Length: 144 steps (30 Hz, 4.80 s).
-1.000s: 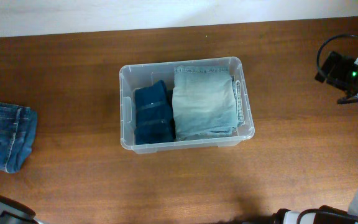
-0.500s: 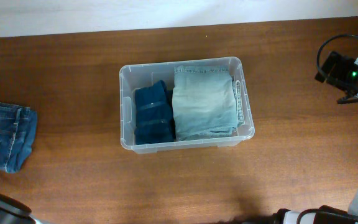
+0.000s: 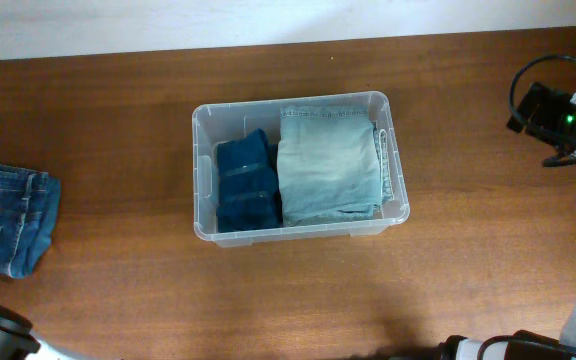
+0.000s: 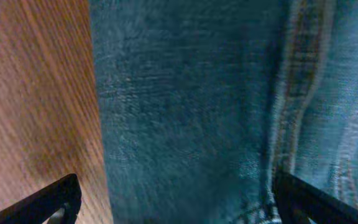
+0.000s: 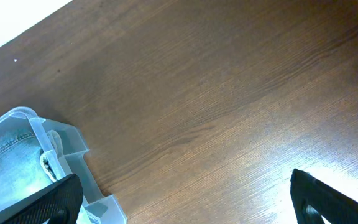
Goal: Pack container
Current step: 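Grasp the folded dark-blue jeans with the left gripper, then lift the dark-blue jeans with the left gripper and carry over the box, then lower the dark-blue jeans into the box's left side with the left gripper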
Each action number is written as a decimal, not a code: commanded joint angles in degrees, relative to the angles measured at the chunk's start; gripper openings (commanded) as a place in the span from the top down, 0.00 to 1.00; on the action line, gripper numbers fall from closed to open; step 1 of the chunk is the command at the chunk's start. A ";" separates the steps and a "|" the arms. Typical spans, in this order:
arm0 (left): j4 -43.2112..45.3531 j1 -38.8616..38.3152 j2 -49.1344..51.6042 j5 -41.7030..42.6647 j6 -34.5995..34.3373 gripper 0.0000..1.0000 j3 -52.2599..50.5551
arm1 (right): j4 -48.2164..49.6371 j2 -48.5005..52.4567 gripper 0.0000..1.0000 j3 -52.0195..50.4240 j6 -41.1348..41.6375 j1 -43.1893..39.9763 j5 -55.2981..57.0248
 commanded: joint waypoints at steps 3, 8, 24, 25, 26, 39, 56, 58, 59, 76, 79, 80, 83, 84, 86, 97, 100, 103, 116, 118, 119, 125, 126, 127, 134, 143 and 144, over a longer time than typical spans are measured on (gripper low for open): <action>0.98 0.09 4.52 0.74 0.92 0.05 -0.28 | 0.15 0.04 0.01 0.02 0.22 -0.28 0.48; 0.98 0.07 5.35 0.83 0.94 0.41 -0.28 | 0.17 0.07 0.01 0.02 0.22 -0.28 0.48; -0.37 1.03 5.14 11.32 0.92 0.99 0.59 | 0.15 0.04 0.01 0.02 0.22 -0.28 0.48; -0.52 1.29 4.98 13.90 0.92 0.99 0.79 | 0.15 0.07 0.01 0.02 0.22 -0.28 0.48; -0.46 1.53 4.81 16.37 0.92 0.99 0.94 | 0.17 0.07 0.01 0.02 0.22 -0.28 0.48; -2.36 1.31 -13.09 21.59 0.90 0.99 2.38 | 0.15 0.04 0.01 0.02 0.22 -0.28 0.48; -0.92 -20.81 -35.54 22.67 -7.45 0.99 6.95 | 0.17 0.04 0.01 0.02 0.22 -0.28 0.48; -0.63 -24.94 -37.24 24.13 -7.43 0.99 9.29 | 0.15 0.07 0.01 0.02 0.22 -0.28 0.48; -0.35 -27.30 -38.03 24.65 -7.43 0.99 10.69 | 0.17 0.04 0.01 0.02 0.22 -0.28 0.48; -0.15 -68.50 -33.05 18.99 -7.15 0.99 17.49 | 0.15 0.07 0.01 0.02 0.22 -0.28 0.48; -1.79 -72.24 -29.68 19.47 -5.66 1.00 17.49 | 0.17 0.07 0.01 0.02 0.22 -0.28 0.48; -2.99 -73.24 -28.61 19.63 -5.53 1.00 17.49 | 0.17 0.04 0.01 0.02 0.22 -0.28 0.48; -6.88 -74.99 -26.21 19.56 -4.81 0.99 17.49 | 0.17 0.04 0.01 0.02 0.22 -0.28 0.48; -8.22 -75.34 -25.46 19.37 -4.37 1.00 17.49 | 0.17 0.07 0.01 0.02 0.22 -0.28 0.48; -10.75 -75.71 -24.46 17.70 -4.20 0.99 17.49 | 0.15 0.04 0.01 0.02 0.22 -0.28 0.48; -22.23 -75.71 -22.05 12.48 -2.69 0.99 17.00 | 0.17 0.04 0.01 0.02 0.22 -0.28 0.48; -23.10 -75.71 -21.22 12.46 -2.67 1.00 15.74 | 0.15 0.07 0.01 0.02 0.22 -0.28 0.48; -23.04 -75.69 -20.57 12.35 -2.67 1.00 13.79 | 0.15 0.07 0.01 0.02 0.22 -0.28 0.48; -31.32 -75.71 -20.48 -0.24 2.86 0.99 10.25 | 0.17 0.04 0.02 0.02 0.22 -0.28 0.48; -32.33 -75.69 -20.48 -2.16 3.39 1.00 9.66 | 0.15 0.04 0.01 0.02 0.22 -0.28 0.48; -32.68 -75.69 -20.39 -3.48 3.43 1.00 9.38 | 0.15 0.07 0.02 0.02 0.22 -0.28 0.48; -36.20 -75.69 -20.31 -12.74 3.82 1.00 8.94 | 0.17 0.04 0.02 0.02 0.22 -0.28 0.48; -36.33 -75.69 -20.22 -13.64 3.85 1.00 8.94 | 0.17 0.07 0.01 0.02 0.22 -0.28 0.48; -36.33 -75.69 -20.22 -13.97 4.31 0.99 8.94 | 0.17 0.07 0.01 0.02 0.22 -0.28 0.48; -34.84 -75.69 -20.20 -14.21 10.84 0.71 8.94 | 0.17 0.04 0.01 0.02 0.22 -0.28 0.48; -32.20 -75.69 -20.17 -17.33 12.96 0.60 8.94 | 0.17 0.07 0.01 0.02 0.22 -0.28 0.48; -31.17 -75.69 -20.22 -18.01 12.98 0.58 9.07 | 0.15 0.04 0.01 0.02 0.22 -0.28 0.48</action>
